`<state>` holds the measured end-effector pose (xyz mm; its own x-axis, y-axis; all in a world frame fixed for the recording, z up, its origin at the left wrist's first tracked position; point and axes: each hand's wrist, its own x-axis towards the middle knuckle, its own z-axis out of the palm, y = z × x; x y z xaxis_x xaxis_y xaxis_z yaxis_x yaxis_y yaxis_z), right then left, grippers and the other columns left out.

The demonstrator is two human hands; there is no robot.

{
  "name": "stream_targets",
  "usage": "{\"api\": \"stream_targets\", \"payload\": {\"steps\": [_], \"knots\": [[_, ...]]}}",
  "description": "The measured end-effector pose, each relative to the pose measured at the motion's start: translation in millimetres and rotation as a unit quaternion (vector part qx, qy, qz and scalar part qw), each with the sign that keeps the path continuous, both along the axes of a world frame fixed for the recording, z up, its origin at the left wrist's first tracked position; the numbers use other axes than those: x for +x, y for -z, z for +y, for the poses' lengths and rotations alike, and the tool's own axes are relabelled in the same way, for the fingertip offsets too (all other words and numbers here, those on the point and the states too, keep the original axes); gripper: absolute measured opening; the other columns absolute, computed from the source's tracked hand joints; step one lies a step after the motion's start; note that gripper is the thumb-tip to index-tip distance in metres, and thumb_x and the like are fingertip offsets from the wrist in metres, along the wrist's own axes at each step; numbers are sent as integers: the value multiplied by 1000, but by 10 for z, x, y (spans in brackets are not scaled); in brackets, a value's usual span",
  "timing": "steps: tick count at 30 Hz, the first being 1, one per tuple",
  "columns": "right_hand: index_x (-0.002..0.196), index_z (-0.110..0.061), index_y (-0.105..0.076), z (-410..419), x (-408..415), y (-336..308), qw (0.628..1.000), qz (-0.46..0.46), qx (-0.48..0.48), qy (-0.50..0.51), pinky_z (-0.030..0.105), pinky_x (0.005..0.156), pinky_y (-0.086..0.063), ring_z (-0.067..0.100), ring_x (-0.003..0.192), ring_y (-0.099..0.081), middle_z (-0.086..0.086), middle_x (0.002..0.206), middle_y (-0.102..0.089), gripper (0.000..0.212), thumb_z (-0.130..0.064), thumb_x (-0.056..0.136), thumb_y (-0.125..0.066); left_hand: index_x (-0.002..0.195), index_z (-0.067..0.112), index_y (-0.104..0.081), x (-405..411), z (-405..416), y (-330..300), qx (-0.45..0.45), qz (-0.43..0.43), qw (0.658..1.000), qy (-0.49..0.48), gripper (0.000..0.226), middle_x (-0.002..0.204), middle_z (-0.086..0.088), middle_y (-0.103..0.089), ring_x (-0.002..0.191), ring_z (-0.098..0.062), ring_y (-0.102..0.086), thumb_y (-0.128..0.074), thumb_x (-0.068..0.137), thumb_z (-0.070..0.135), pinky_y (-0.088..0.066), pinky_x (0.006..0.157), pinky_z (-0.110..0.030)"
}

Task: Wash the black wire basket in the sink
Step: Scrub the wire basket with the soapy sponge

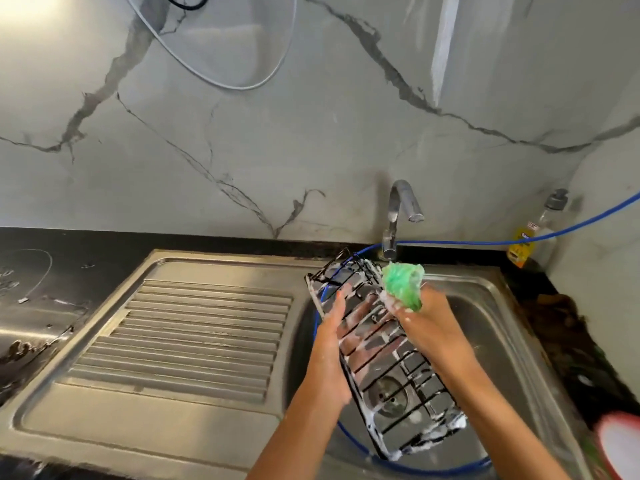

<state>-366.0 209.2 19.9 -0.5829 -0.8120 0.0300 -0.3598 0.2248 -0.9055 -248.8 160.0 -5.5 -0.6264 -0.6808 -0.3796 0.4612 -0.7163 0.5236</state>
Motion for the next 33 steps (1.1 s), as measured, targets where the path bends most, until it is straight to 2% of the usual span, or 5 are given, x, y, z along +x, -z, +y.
{"api": "stream_targets", "payload": {"steps": [10, 15, 18, 22, 33], "knots": [[146, -35, -28, 76, 738, 201, 967, 243, 55, 44, 35, 117, -20, 21, 142, -25, -9, 150, -27, 53, -14, 98, -37, 109, 14, -74, 121, -521, 67, -65, 3, 997, 44, 43, 100, -10, -76, 81, -18, -73, -42, 96, 40, -60, 63, -29], [128, -49, -50, 204, 817, 325, 966, 217, -67, 123, 14, 104, -33, 12, 125, -45, -11, 136, -48, 55, -8, 91, -53, 113, 9, -69, 175, -573, 136, -82, 35, 992, 85, 43, 95, -8, -77, 67, -9, -73, -48, 86, 35, -57, 52, -18], [118, -22, -65, 144, 598, 255, 962, 215, -74, 154, 2, 84, -38, 20, 108, -53, -1, 119, -59, 43, 4, 85, -60, 98, 12, -76, 169, -503, 189, -97, 23, 988, 116, 39, 86, -5, -77, 54, -3, -67, -59, 75, 37, -46, 39, -10], [116, -5, -63, -109, 85, 41, 933, 245, -93, 247, 27, 76, -51, 28, 97, -59, 9, 111, -64, 30, 3, 88, -58, 79, 12, -82, 86, -384, 191, -123, 23, 977, 172, 36, 76, -9, -75, 55, -9, -70, -52, 77, 32, -56, 53, -16], [106, -8, -67, 375, 312, 284, 954, 236, -95, 161, 31, 77, -56, 19, 92, -62, -3, 104, -60, 38, 15, 77, -62, 104, 13, -65, -182, -530, 60, -168, -23, 982, 80, 36, 74, 5, -74, 55, 1, -65, -31, 104, 27, -46, 48, -6]]}}
